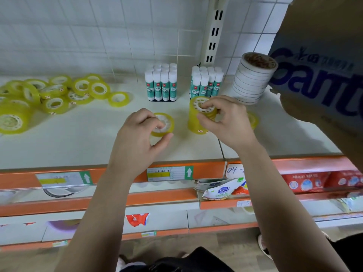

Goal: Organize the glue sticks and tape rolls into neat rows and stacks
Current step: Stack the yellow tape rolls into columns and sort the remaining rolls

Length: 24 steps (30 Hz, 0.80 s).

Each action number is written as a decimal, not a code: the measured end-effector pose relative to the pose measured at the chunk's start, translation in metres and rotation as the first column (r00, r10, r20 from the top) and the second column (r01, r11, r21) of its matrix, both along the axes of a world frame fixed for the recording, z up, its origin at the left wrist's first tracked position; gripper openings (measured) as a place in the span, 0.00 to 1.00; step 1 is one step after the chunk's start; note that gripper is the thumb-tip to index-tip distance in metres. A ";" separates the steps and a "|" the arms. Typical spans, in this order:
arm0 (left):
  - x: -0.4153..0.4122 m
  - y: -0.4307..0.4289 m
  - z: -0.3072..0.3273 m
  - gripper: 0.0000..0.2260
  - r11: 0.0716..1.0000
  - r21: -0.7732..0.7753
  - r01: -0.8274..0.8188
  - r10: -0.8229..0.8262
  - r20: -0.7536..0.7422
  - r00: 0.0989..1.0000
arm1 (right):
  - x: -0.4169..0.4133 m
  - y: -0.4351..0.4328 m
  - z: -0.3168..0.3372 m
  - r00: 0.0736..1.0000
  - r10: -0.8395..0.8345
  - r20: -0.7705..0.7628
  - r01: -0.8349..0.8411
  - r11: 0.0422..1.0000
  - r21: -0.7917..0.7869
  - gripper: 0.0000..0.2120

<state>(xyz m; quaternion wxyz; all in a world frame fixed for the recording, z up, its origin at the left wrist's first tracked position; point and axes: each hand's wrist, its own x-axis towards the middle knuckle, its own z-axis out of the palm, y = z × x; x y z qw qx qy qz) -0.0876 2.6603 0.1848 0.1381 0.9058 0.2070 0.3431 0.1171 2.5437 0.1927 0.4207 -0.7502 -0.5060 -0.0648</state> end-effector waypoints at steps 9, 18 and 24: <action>0.002 -0.003 0.000 0.15 1.000 0.001 -0.007 0.007 0.005 1.000 | 0.003 -0.006 0.001 0.999 0.037 0.010 -0.037 0.999 0.002 0.14; 0.005 -0.006 0.001 0.16 1.000 0.000 -0.005 0.005 0.009 1.000 | 0.005 -0.009 0.005 0.995 0.093 -0.038 -0.094 0.995 -0.026 0.17; 0.005 -0.006 0.001 0.13 1.000 0.006 -0.020 0.020 0.018 1.000 | 0.008 -0.015 0.007 0.990 0.128 -0.057 -0.131 0.989 -0.070 0.17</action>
